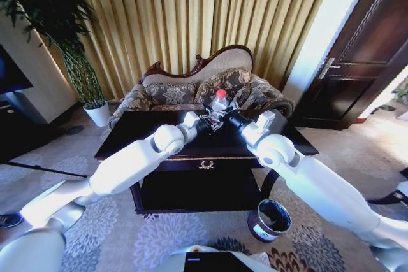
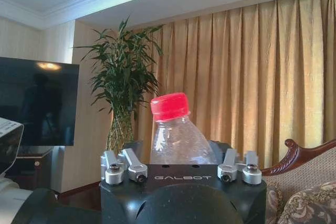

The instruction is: Move to the front of the table and place the trash on the table into the trash bin.

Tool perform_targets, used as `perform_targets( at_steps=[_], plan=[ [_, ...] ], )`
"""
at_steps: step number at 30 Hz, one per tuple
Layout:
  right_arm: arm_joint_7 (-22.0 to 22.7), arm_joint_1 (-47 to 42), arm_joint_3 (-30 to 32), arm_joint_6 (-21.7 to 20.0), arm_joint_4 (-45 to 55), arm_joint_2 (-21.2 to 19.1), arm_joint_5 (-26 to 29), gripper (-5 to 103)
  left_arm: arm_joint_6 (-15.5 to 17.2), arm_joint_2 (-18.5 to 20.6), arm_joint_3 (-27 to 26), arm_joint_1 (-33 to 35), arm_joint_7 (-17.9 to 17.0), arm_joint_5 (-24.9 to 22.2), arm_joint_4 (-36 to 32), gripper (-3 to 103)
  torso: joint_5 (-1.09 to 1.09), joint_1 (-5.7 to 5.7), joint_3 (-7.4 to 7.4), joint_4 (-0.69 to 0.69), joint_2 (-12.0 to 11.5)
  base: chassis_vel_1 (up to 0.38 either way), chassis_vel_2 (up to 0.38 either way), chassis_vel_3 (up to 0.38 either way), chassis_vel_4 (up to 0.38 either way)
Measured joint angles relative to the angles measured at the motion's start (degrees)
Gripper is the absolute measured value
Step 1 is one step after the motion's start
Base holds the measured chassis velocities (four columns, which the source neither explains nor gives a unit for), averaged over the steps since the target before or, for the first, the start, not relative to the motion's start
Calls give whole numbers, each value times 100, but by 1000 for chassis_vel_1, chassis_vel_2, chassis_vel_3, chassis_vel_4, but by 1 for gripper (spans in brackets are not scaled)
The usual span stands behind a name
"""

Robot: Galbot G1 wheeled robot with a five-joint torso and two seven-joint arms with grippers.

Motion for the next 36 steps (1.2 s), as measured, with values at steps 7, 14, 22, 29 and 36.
perform_targets(
  at_steps=[7, 14, 22, 29, 36],
  plan=[
    [-52, -112, 28, 9, 20, -53, -78, 48, -6, 45, -83, 1, 48, 1, -21, 28, 0, 0, 0, 0, 0, 0, 0, 0, 0],
    [-68, -138, 106, 13, 23, -100, -78, 32, -16, 91, -180, 33, 48, -1, -108, 36, 0, 0, 0, 0, 0, 0, 0, 0, 0],
    [-34, -287, 383, 3, -150, -178, -50, 31, -82, 271, -381, 143, 230, -34, -314, 58, 0, 0, 0, 0, 0, 0, 0, 0, 0],
    [107, -638, 1171, 2, -526, -305, 24, 29, -194, 669, -824, 565, 313, -99, -719, 85, 1, 0, 0, 0, 0, 0, 0, 0, 0],
    [321, -1153, 2046, 9, -662, -577, 100, 29, -196, 1141, -2141, 1475, 167, -192, -1072, 100, 1, -1, -1, -1, 0, 0, 0, 0, 0]
  ],
)
